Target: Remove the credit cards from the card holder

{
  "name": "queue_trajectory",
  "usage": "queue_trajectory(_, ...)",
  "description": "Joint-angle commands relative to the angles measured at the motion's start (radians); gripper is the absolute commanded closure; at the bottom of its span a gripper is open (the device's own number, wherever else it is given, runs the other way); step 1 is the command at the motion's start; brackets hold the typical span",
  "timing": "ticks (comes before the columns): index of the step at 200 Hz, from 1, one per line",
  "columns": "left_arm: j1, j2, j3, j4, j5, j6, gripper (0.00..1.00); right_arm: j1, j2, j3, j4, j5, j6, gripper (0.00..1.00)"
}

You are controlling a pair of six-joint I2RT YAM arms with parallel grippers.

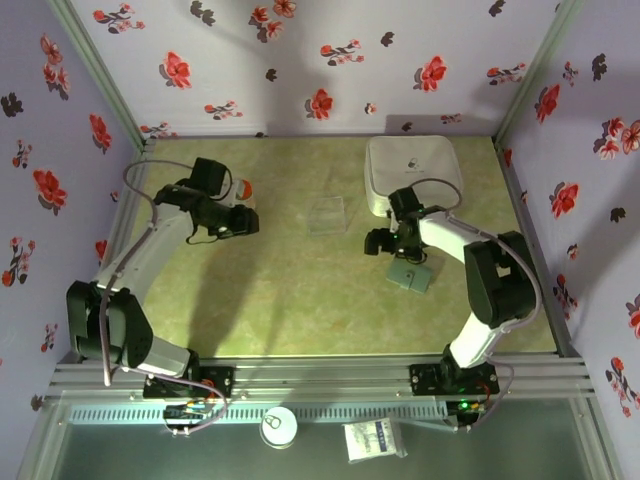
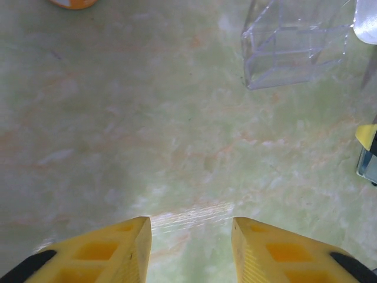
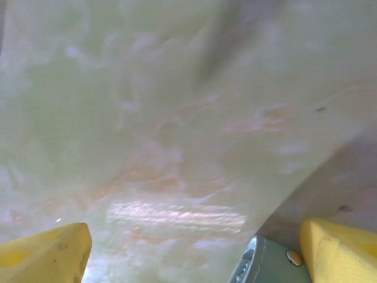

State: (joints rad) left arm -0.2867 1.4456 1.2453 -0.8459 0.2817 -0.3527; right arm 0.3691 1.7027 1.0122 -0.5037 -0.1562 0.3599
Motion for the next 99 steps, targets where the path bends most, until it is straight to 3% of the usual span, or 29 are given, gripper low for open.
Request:
queue_trajectory(1, 0.03, -0.036, -0.019, -0.066, 0.027, 0.081, 0.6, 0.065, 0.007, 0.029, -0.098, 0.043, 0.009, 0.08)
queue_trajectory(73, 0.102, -0.068, -0.111, -0.023, 0.03, 0.098, 0.59, 0.268, -0.113, -0.076, -0.221, 0.131, 0.129, 0.08)
queue_trajectory(99, 0.11, -0.073, -0.119, -0.02, 0.025, 0.106, 0.58, 0.295, -0.191, -0.13, -0.264, 0.148, 0.187, 0.08)
